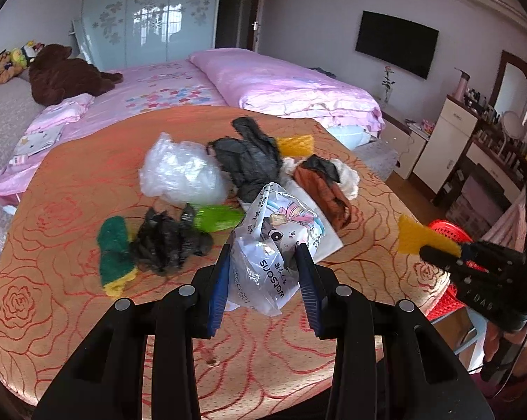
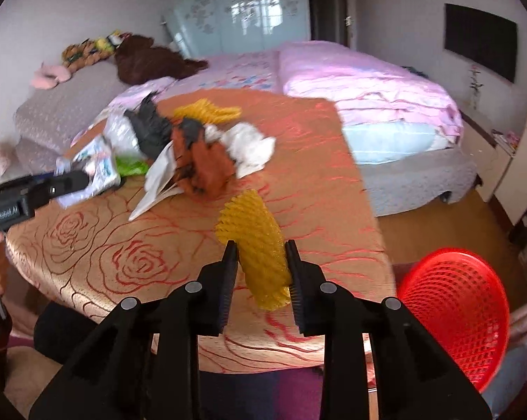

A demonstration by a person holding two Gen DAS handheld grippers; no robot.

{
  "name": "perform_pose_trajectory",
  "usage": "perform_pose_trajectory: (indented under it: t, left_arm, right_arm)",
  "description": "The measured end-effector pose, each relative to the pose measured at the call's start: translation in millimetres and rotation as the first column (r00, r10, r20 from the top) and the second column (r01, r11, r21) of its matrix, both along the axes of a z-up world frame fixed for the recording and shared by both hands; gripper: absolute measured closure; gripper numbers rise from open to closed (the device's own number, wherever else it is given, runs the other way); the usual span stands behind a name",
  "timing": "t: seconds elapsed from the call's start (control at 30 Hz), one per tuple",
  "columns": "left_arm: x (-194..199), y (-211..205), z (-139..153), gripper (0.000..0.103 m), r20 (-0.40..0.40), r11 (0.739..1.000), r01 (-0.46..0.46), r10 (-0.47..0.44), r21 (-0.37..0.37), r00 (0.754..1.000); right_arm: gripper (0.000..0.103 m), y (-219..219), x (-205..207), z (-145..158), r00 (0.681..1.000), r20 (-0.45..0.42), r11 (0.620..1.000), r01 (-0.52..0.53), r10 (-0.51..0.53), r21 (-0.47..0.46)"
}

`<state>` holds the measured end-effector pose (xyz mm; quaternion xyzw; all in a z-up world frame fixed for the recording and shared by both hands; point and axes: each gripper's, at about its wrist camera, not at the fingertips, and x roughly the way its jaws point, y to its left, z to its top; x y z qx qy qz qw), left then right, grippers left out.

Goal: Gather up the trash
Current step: 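Carry the white bag and yellow foam net with both tools over the red wastebasket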

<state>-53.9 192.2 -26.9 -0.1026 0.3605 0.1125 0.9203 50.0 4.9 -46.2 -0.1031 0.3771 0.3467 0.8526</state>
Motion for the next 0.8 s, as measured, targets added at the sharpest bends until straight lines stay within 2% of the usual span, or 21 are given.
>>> perform_pose_trajectory:
  t: [0.13, 0.47, 0.8]
  left_arm:
    - [4, -7, 2, 0.068, 0.005, 1.0, 0.016, -0.016, 0.003, 1.0]
    - [25, -35, 12, 0.068, 0.028, 0.997, 0.072, -0.073, 0.029, 0.997]
    - [60, -80, 17, 0.068, 0.022, 0.98, 0.19, -0.192, 0.052, 0.981]
  right_arm:
    - [0.076, -10, 3, 7, 0.998, 0.042, 0.999, 0.043, -0.043, -0.003]
    - [0.076, -42, 8, 25, 0.982, 0.067, 0.984, 0.174, -0.176, 0.043]
    - [0.076, -98, 17, 37, 0.937, 0.059, 0.937, 0.338, -0.344, 0.086]
